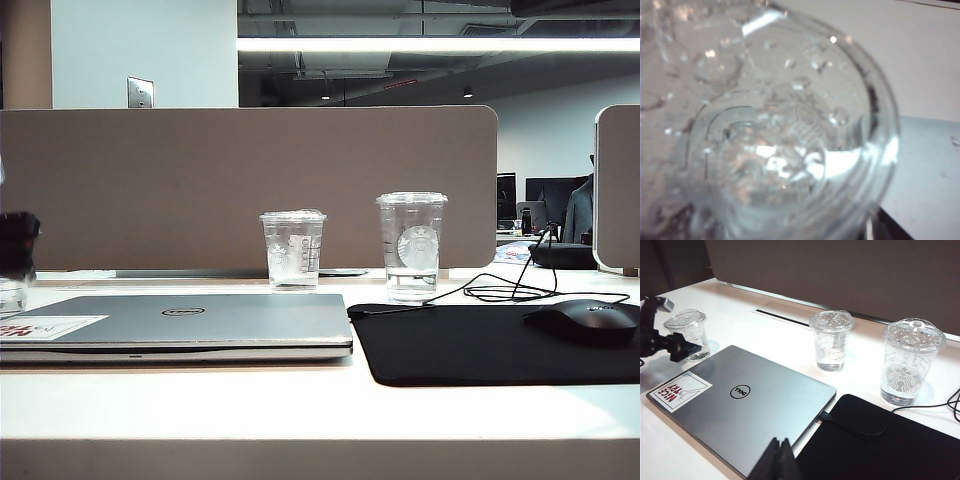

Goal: Pick up the coffee cup on the left and place it on the left side of the laptop.

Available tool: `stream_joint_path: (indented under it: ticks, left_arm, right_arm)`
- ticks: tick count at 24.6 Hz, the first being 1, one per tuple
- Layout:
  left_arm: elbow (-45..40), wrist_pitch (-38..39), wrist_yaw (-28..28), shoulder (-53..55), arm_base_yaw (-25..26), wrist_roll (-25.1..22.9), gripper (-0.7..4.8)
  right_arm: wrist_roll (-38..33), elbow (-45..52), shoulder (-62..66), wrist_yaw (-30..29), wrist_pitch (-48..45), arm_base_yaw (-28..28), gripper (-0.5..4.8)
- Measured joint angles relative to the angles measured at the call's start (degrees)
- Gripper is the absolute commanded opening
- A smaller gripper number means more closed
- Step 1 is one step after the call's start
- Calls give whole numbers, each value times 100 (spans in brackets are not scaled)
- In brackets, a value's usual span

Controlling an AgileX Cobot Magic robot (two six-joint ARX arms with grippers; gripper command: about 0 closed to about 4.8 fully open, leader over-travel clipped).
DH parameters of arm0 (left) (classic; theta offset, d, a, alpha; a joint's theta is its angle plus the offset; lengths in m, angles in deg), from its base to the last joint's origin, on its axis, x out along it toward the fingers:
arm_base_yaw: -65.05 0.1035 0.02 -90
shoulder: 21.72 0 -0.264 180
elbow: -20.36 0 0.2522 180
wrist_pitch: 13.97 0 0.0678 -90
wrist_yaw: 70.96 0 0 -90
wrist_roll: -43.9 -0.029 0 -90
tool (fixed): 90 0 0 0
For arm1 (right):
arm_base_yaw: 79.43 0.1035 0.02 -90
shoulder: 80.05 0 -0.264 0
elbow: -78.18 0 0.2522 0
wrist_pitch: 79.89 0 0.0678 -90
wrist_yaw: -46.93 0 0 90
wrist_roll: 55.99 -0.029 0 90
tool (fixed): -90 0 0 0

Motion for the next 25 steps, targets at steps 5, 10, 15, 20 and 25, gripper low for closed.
stream_joint_path:
  ticks: [5, 10, 15, 20, 25]
  left_arm:
    - [0, 1204, -24, -863, 2, -39, 479]
    - [0, 2347, -22, -1687, 0, -42, 463]
    - [0, 3254, 107, -2308, 2, -55, 162]
    - [0, 3853, 944, -3228, -2, 162, -5]
    - [0, 4004, 1025, -4028, -28, 238, -5]
  right_arm:
    - [0, 0, -2, 0, 0, 0, -3]
    - [0, 0, -2, 0, 0, 0, -3]
    - [0, 0, -2, 2, 0, 0, -3]
    - [0, 0, -4, 0, 0, 0, -3]
    - [0, 0, -4, 0, 0, 0, -3]
